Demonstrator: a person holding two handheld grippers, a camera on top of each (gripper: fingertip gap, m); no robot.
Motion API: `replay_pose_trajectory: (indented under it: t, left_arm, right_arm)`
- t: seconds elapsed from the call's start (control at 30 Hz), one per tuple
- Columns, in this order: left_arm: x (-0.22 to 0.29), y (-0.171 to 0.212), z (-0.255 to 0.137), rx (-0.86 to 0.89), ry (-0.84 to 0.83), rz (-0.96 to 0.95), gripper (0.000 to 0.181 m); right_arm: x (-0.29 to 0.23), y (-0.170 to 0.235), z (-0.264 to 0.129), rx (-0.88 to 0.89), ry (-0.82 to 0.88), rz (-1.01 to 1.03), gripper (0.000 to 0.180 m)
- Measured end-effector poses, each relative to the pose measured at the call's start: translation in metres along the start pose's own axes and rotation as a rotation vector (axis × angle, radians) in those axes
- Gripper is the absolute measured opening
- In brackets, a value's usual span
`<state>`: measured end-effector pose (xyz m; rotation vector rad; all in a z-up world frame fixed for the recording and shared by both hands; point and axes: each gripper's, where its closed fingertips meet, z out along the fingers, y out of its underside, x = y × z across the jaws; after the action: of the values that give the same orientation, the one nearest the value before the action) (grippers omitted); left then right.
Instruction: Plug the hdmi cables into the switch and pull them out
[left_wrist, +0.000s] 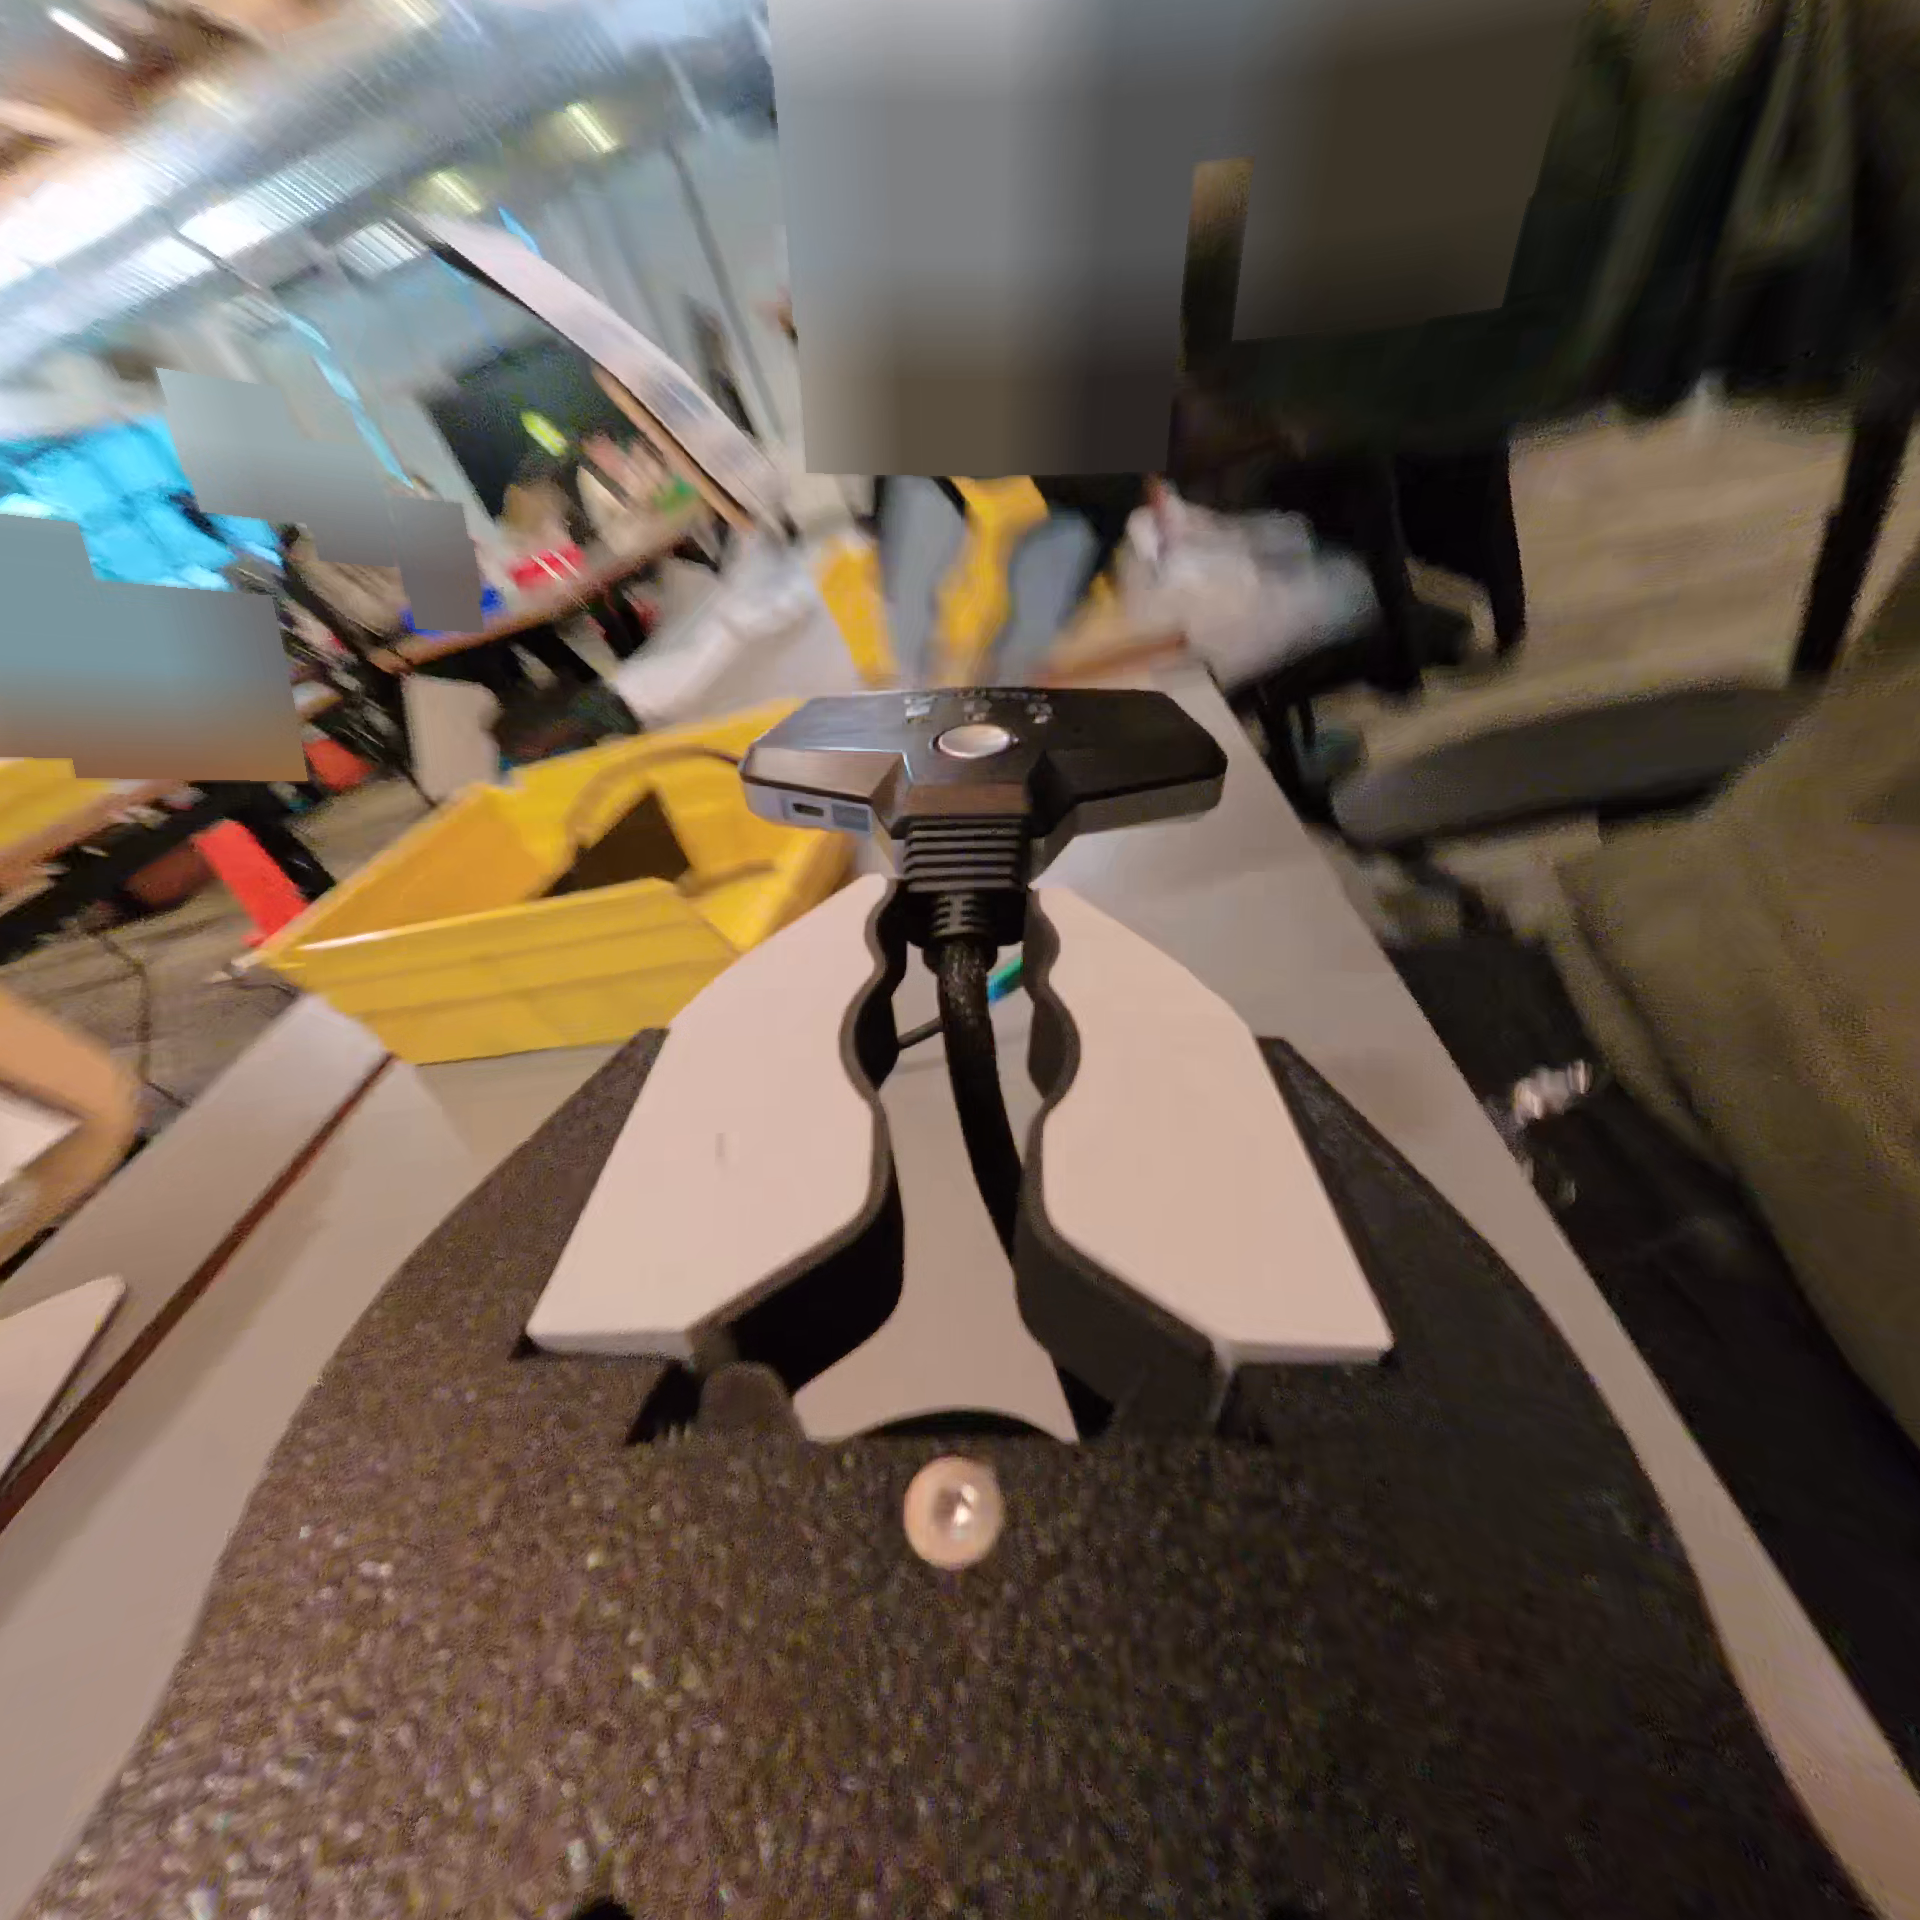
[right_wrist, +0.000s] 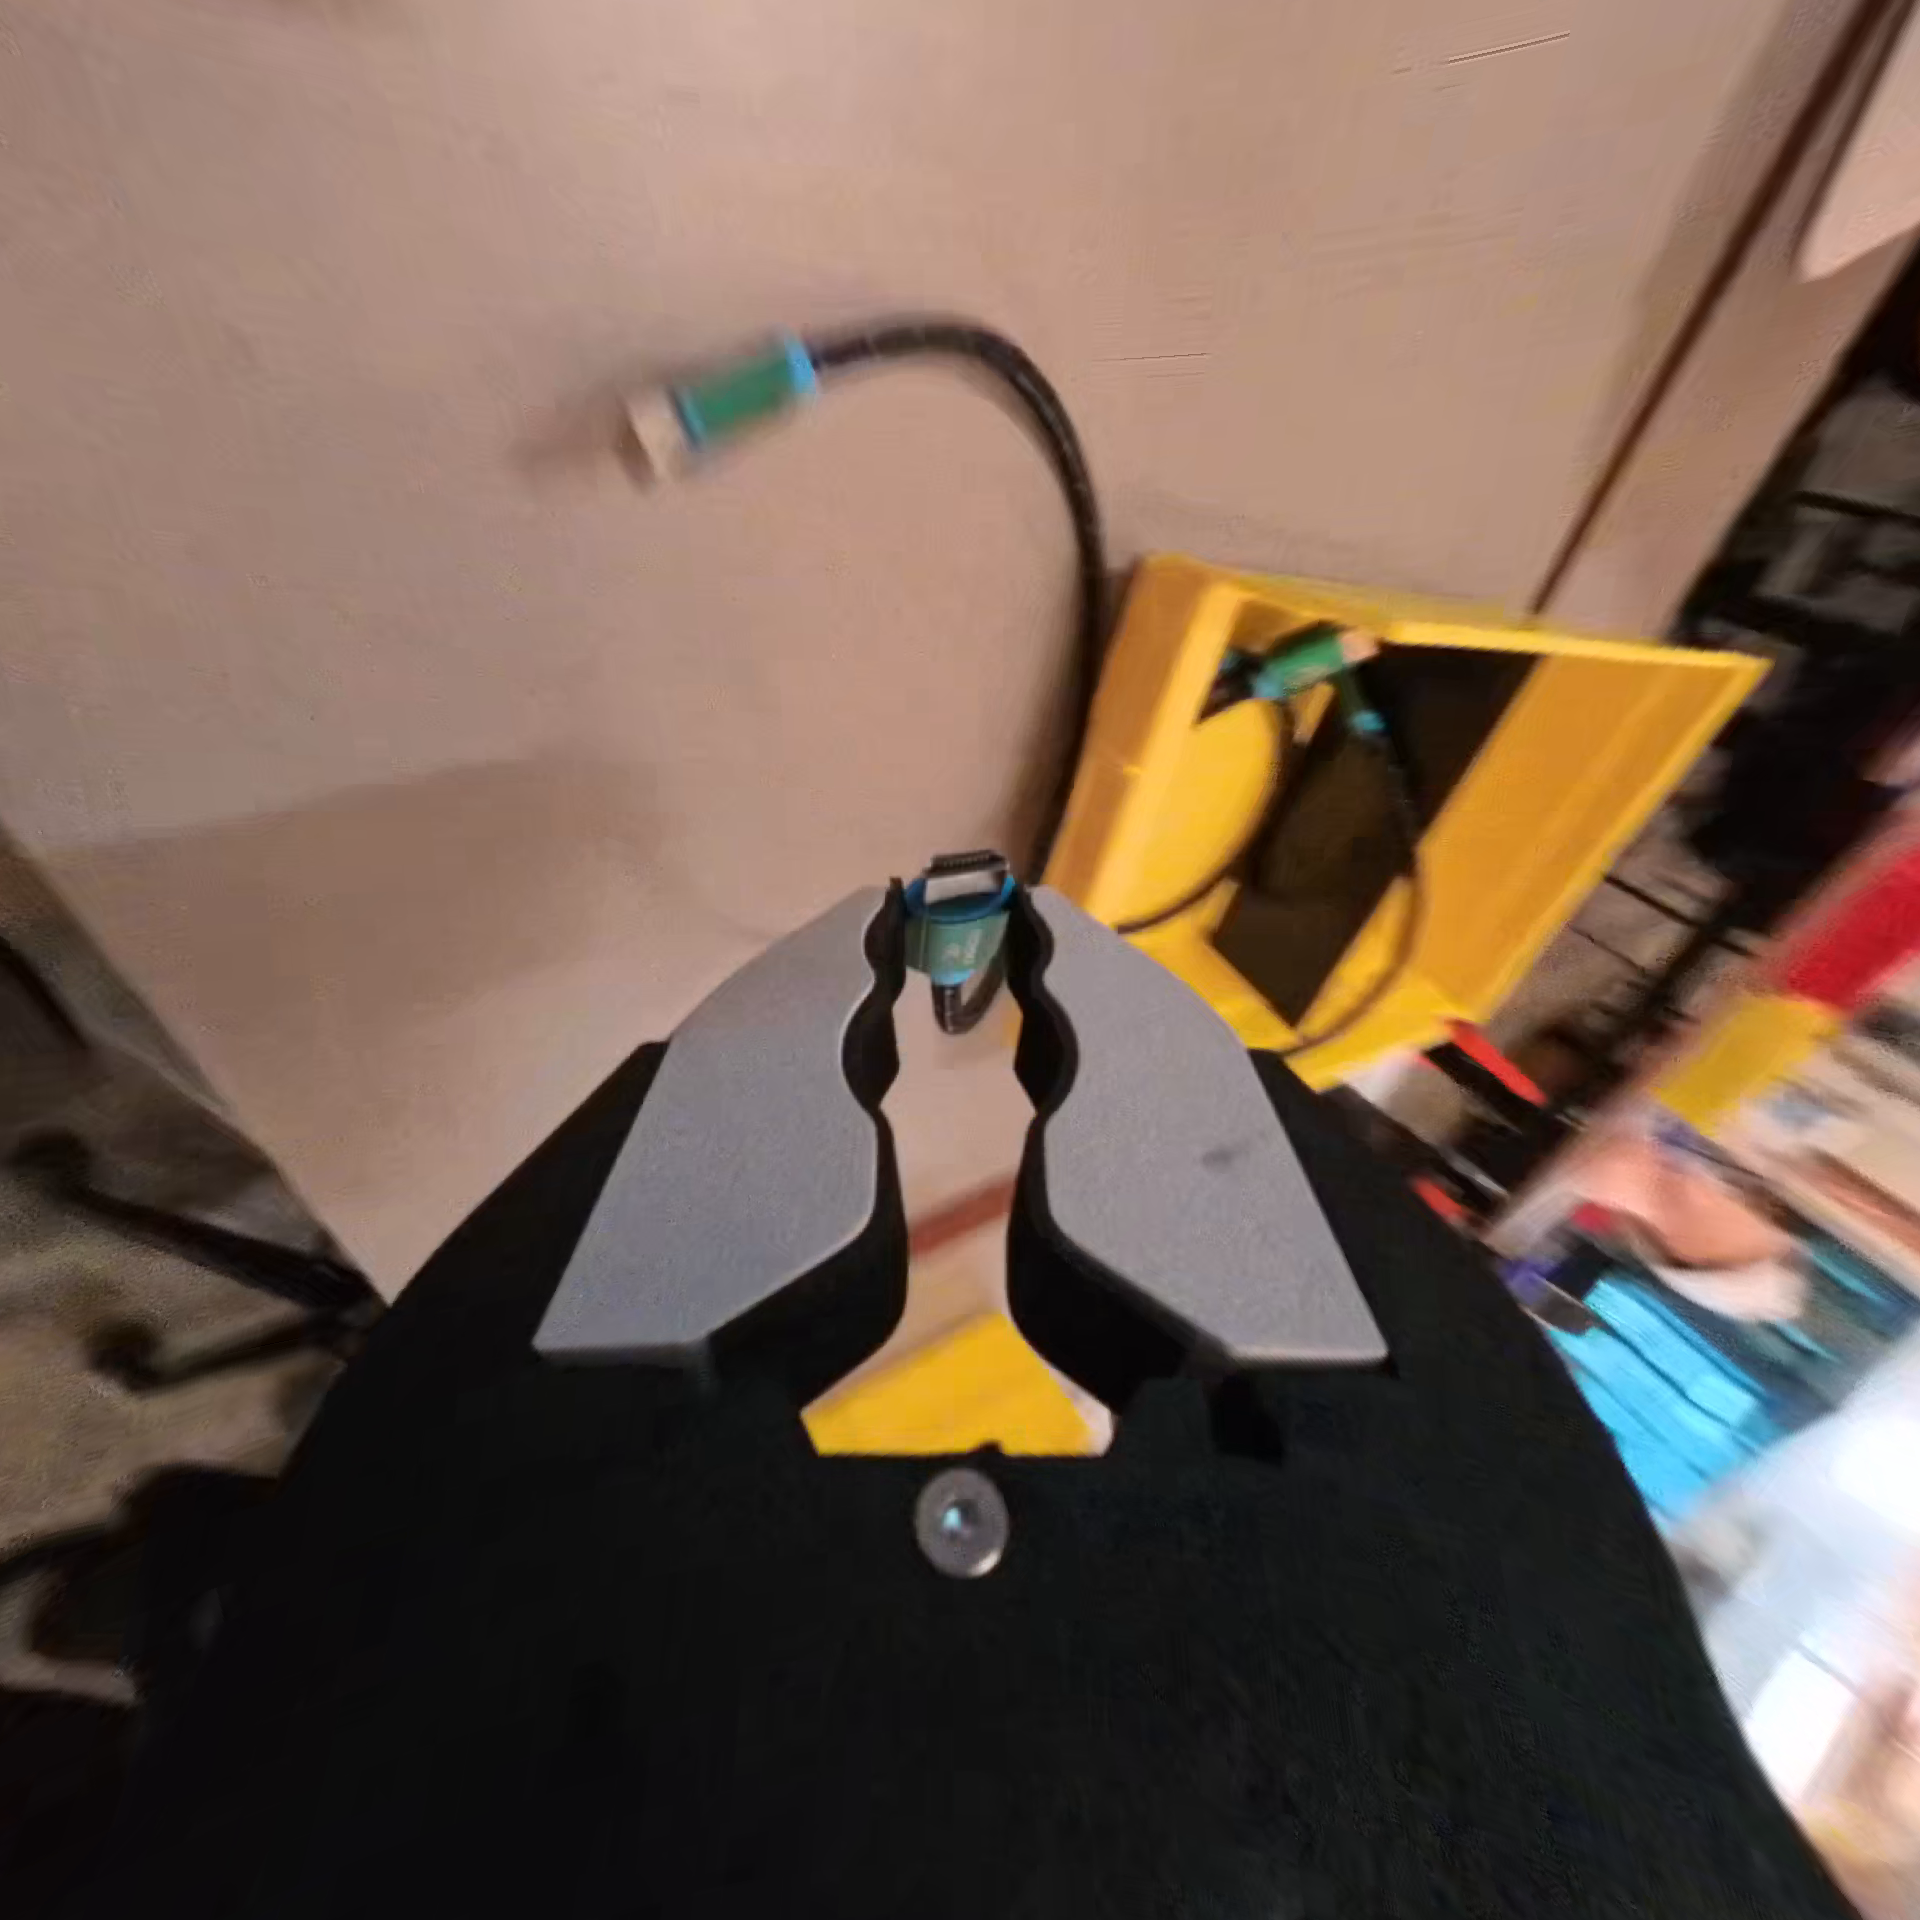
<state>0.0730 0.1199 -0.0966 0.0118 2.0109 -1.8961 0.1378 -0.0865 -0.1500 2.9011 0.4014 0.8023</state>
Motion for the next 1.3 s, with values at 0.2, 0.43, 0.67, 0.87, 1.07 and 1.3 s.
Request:
replay_pose_trajectory:
  t: [0.2,0.43,0.67,0.87,1.07,1.3]
  left_arm:
    - [-0.027,-0.027,-0.042,0.155,-0.147,-0.001,0.02]
    - [-0.022,-0.016,-0.035,0.123,-0.091,-0.028,0.02]
    - [-0.02,-0.009,-0.03,0.078,-0.08,-0.039,0.02]
    - [-0.02,-0.007,-0.031,0.077,-0.07,-0.044,0.02]
    - [-0.022,0.002,-0.027,0.059,-0.074,-0.068,0.02]
    - [-0.02,0.009,-0.018,0.021,-0.057,-0.075,0.02]
  right_arm:
    - [0.038,-0.008,-0.059,0.51,0.022,0.437,0.019]
    - [0.124,0.074,-0.078,0.804,0.133,1.085,0.019]
    - [0.145,0.102,-0.024,1.279,-0.124,1.462,0.019]
    - [0.165,0.115,-0.003,1.424,-0.106,1.521,0.019]
    - [0.18,0.137,0.057,1.06,0.177,1.377,0.017]
    - [0.195,0.121,0.098,0.829,0.387,1.1,0.011]
